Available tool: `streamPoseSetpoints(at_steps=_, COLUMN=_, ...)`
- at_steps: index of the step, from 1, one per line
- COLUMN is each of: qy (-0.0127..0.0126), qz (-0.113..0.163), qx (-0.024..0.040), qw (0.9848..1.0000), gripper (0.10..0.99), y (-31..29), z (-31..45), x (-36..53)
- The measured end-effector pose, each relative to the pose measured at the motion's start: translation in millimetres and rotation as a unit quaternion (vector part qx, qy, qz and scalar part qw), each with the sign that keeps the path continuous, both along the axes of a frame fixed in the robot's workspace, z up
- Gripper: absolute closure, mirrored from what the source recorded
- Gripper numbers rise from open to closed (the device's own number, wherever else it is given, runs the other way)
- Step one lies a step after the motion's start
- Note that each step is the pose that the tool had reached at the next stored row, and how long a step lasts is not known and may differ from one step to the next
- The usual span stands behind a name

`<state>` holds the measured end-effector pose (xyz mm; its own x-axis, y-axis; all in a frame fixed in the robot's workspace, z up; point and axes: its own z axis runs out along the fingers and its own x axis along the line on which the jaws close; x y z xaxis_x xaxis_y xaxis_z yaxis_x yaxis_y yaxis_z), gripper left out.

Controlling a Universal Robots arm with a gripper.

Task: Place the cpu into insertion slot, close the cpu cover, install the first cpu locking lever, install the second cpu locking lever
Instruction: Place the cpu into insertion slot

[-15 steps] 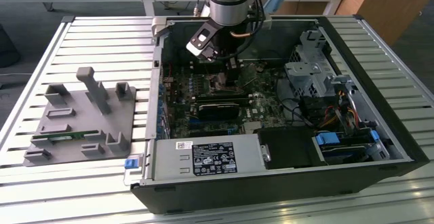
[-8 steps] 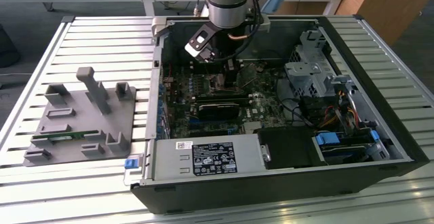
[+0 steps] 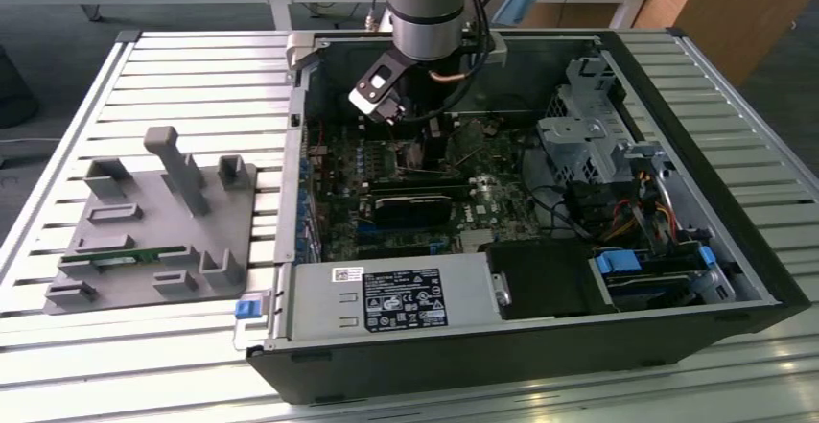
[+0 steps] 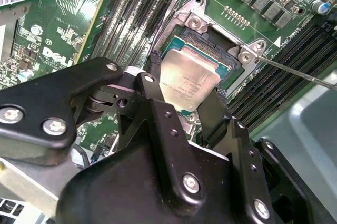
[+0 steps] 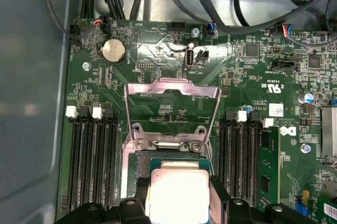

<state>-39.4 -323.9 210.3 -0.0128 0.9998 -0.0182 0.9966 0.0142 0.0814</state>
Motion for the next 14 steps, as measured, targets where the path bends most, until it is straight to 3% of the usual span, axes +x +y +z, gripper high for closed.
streamPoseSetpoints(at_steps=14, qy=-0.0001, qz=0.0, qx=0.0002, qw=1.0, gripper=0.553, y=4.1, z=-4.9, x=-0.1)
